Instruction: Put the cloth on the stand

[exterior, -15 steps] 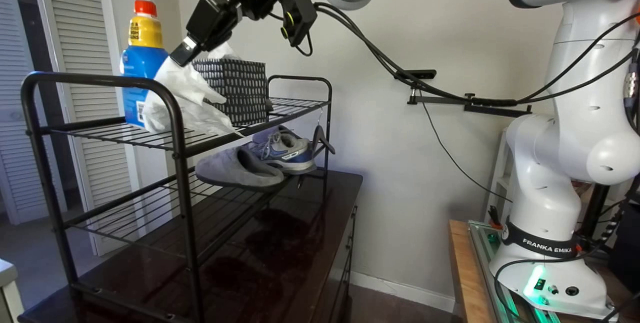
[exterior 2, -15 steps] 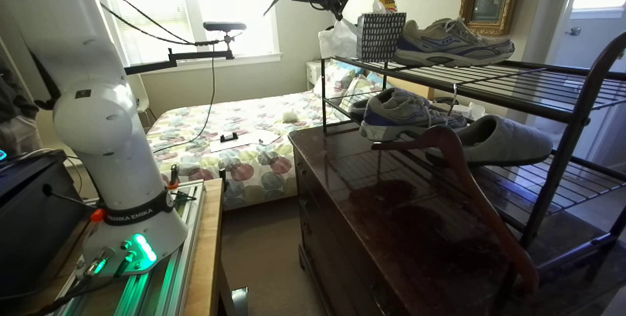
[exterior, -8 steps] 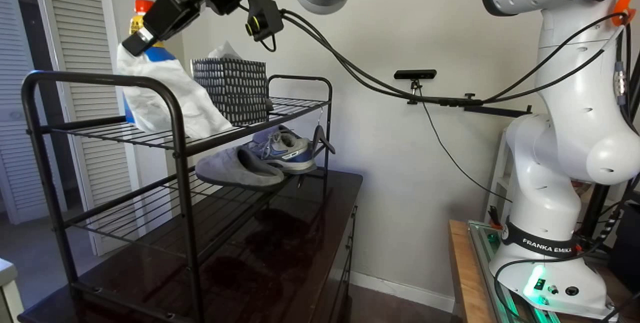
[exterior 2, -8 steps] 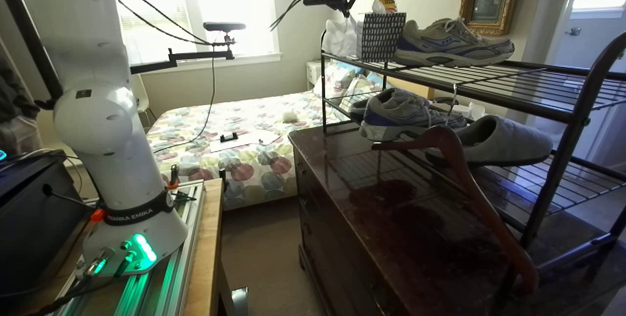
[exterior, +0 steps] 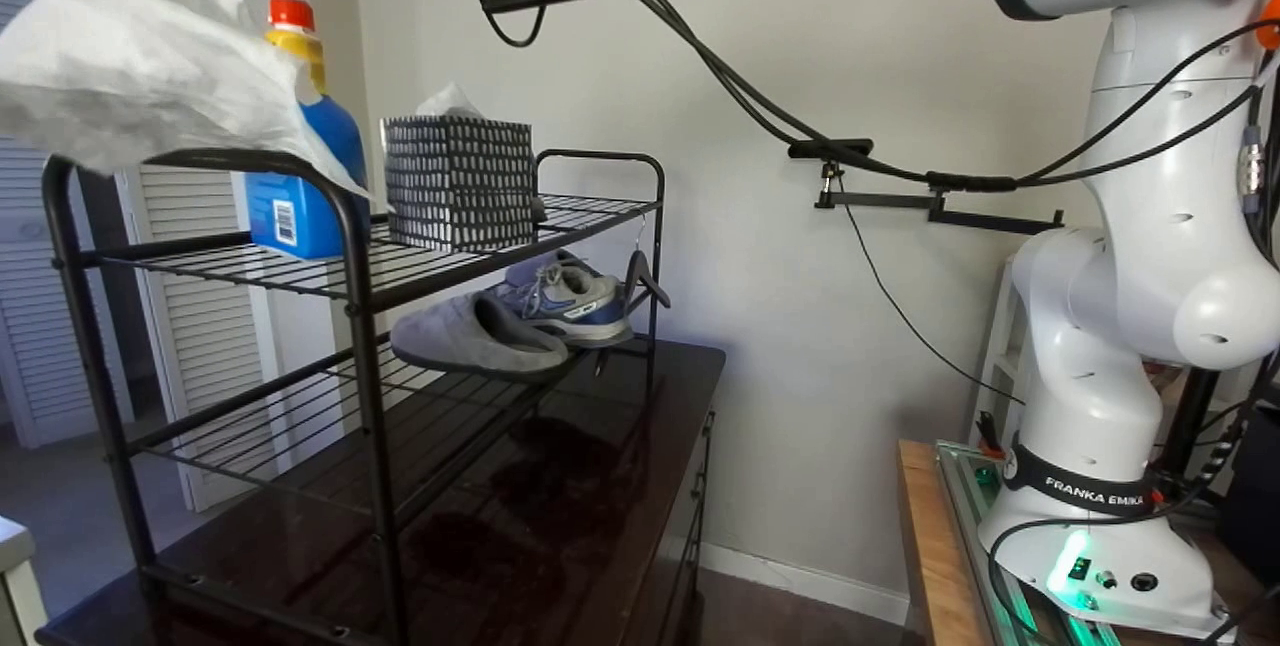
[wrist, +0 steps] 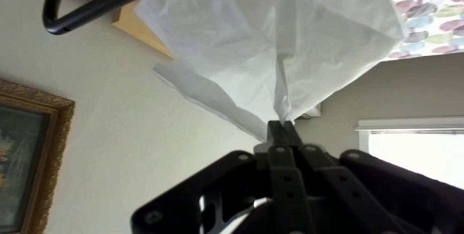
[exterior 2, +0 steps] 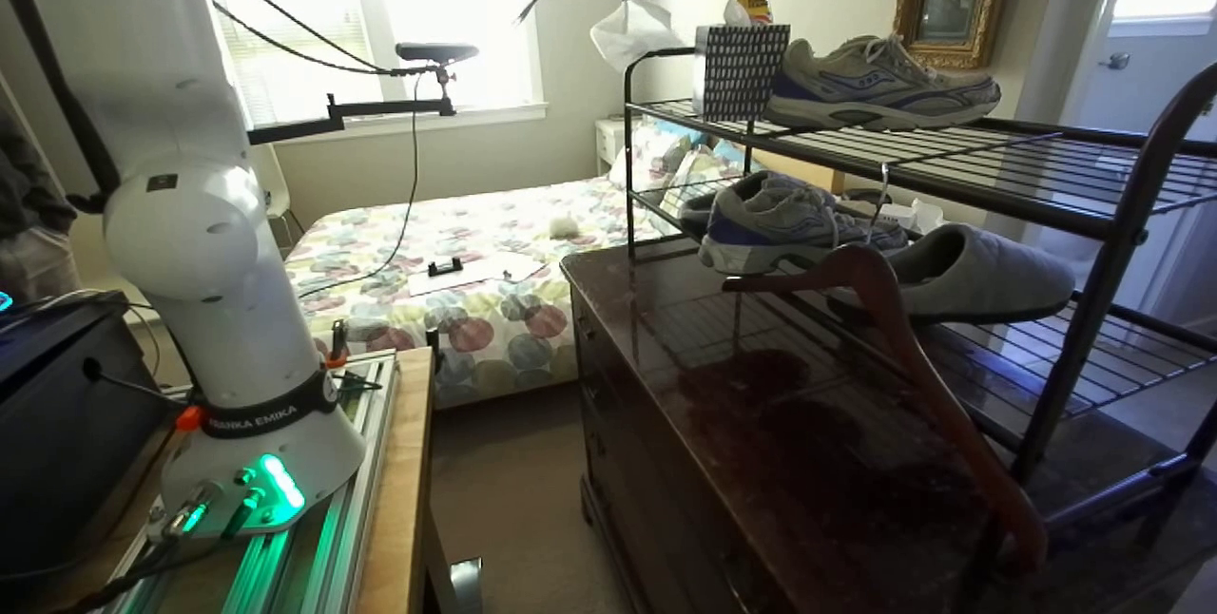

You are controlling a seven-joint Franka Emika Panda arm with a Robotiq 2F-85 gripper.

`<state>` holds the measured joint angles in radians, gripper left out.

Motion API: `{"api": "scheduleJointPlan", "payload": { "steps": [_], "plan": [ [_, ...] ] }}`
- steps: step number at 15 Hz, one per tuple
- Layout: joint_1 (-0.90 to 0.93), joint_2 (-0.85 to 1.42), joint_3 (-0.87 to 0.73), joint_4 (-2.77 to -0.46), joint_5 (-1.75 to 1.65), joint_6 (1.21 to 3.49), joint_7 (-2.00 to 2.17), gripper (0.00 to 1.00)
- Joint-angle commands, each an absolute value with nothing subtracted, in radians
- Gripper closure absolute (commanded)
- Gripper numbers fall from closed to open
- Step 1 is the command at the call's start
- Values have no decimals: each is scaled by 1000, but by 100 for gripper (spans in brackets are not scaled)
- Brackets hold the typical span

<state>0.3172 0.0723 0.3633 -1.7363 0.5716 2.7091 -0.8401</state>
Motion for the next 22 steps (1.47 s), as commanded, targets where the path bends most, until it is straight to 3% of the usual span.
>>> {"api": "scheduleJointPlan", "payload": {
  "steps": [1, 5, 11, 17, 22],
  "plan": [
    [297, 116, 371, -1693, 698, 2626, -984, 100],
    [273, 142, 355, -1660, 705, 2558, -1029, 100],
    [287, 270, 375, -1398, 672, 2396, -1063, 100],
    [291, 362, 346, -1284, 672, 2516, -1009, 100],
    [263, 339, 308, -1367, 695, 2579, -978, 100]
  ]
}}
